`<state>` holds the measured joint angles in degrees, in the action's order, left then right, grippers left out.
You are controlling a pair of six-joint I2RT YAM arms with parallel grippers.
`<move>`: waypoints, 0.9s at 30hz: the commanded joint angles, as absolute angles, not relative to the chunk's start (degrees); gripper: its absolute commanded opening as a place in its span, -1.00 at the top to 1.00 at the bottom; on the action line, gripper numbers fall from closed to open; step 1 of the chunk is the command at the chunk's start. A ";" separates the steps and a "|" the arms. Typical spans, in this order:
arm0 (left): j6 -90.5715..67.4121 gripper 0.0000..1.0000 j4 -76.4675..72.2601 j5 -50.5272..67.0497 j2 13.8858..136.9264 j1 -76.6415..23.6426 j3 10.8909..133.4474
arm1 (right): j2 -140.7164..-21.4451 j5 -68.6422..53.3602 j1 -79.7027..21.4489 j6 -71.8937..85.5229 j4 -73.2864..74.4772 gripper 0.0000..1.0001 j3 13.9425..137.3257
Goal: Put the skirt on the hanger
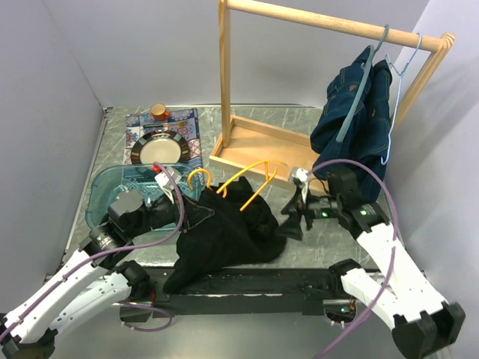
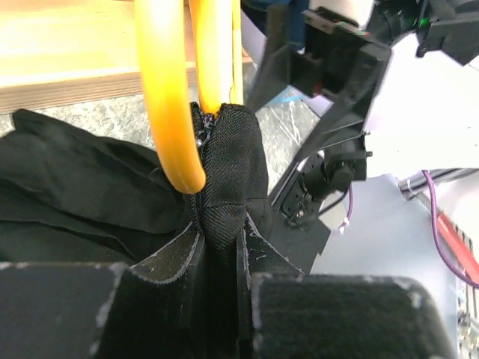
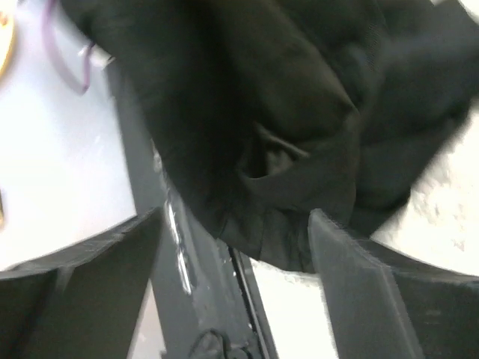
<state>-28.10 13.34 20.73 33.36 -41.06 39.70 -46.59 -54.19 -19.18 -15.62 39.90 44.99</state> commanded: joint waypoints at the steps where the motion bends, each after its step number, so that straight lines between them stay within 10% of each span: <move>1: -31.82 0.98 6.95 17.93 33.92 -41.04 41.57 | -50.09 -42.20 -22.83 4.47 21.73 -0.99 44.21; 12: -30.85 0.98 6.24 19.16 33.40 -41.13 42.98 | -61.08 -23.30 -29.79 11.51 15.03 -1.00 45.97; 27: -28.39 0.98 10.37 14.85 26.81 -41.04 45.35 | -57.83 -19.77 -29.79 6.24 15.82 0.58 44.20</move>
<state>-29.12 14.68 16.10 28.21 -41.06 41.74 -58.83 -19.92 -29.39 7.84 17.12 43.09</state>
